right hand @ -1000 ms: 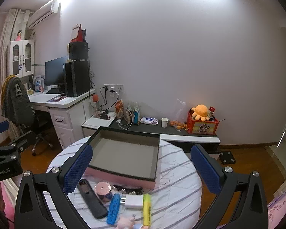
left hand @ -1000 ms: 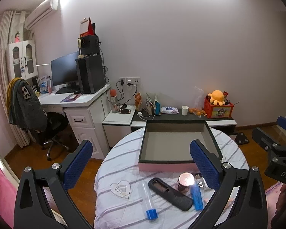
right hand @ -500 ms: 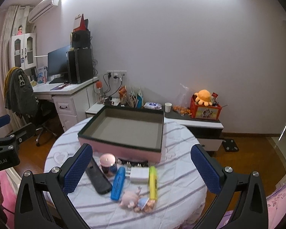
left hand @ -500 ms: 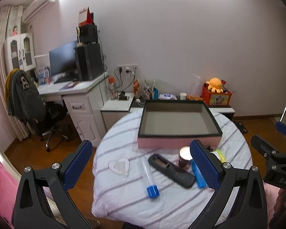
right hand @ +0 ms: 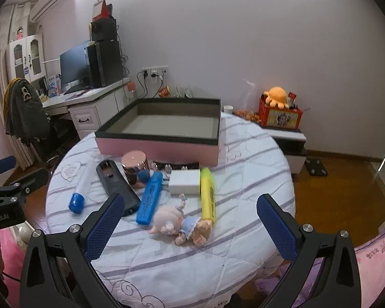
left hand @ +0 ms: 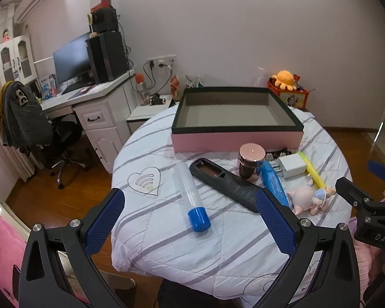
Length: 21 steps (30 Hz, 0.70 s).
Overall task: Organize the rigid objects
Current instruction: 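Reach the right gripper to the yellow highlighter and close on it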
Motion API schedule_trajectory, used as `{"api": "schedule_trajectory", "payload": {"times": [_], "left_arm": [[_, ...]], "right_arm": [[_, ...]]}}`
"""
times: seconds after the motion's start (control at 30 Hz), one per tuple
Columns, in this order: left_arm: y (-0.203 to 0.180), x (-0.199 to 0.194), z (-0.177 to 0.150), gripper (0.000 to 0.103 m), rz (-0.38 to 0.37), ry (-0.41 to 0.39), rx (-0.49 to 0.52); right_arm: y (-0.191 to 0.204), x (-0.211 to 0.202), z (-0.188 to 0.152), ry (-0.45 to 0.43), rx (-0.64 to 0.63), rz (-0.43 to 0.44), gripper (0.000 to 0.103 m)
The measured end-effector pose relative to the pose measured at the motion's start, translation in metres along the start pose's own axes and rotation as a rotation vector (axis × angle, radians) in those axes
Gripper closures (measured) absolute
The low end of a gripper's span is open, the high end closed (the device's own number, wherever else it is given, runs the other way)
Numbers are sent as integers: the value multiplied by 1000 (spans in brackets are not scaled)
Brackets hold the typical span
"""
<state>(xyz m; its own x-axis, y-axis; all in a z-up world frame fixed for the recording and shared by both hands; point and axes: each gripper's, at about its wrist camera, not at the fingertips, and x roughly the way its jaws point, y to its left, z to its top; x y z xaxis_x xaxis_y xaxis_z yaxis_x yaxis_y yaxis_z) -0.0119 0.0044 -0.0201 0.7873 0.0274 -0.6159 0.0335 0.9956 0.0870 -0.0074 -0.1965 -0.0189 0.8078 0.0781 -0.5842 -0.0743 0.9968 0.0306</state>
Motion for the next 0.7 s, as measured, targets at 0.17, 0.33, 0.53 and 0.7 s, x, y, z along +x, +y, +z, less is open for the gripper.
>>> {"api": "schedule_trajectory", "payload": {"times": [0.17, 0.33, 0.53, 0.7], "left_arm": [[-1, 15, 0, 0, -4, 24, -2], [-2, 28, -2, 0, -5, 41, 1], [-4, 43, -3, 0, -15, 60, 4], [-9, 52, -4, 0, -28, 72, 14]], "right_arm": [[-1, 16, -1, 21, 3, 5, 0], [0, 31, -2, 34, -12, 12, 0], [-9, 50, -14, 76, -2, -1, 0], [-20, 56, -14, 79, 19, 5, 3]]}}
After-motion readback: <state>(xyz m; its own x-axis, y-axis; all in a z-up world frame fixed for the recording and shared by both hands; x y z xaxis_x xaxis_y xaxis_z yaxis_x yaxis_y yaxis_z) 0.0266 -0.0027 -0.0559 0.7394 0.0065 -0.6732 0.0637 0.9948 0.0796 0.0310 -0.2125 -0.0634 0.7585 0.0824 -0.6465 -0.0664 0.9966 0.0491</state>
